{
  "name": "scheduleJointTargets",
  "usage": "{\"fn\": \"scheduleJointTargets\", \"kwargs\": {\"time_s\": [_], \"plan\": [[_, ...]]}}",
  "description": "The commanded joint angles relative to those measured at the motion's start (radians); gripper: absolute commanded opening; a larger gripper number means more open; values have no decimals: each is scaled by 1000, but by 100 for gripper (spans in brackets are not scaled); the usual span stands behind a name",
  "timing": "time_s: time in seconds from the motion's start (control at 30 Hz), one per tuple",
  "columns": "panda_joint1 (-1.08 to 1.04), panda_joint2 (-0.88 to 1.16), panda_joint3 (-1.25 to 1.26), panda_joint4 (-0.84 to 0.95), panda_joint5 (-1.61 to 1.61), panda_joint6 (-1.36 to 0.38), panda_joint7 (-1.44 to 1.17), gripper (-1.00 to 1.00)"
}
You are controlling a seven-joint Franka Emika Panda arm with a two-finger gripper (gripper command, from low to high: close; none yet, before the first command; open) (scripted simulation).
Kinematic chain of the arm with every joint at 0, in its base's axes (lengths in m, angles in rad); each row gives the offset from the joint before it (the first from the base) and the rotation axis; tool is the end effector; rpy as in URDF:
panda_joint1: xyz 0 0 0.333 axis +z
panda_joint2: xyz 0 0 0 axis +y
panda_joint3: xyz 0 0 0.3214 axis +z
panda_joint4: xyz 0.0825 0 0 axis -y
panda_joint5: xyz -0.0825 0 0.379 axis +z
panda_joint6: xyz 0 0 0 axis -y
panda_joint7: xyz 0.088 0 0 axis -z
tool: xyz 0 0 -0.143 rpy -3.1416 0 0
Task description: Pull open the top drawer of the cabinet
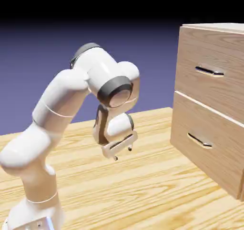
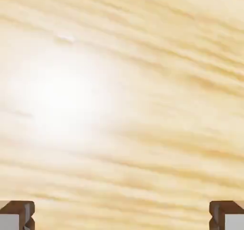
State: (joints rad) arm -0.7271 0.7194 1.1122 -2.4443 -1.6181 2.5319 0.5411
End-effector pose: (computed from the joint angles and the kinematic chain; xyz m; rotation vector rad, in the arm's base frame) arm 0.4002 0.2348 0.1489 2.5401 1.6267 0.4213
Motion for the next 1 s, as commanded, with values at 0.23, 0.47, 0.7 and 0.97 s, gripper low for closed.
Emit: {"fn": "scheduleJointTargets", "kwargs": {"time_s": [0.23,0.47,0.7,0.97], "plan": [[-159,277,239,79,-348,-109,-43,0],[-298,520,448,147,-652,-204,-81,0],[-437,762,658,216,-957,-299,-118,0],[-484,918,790,334,-1167,-334,-151,0]]}}
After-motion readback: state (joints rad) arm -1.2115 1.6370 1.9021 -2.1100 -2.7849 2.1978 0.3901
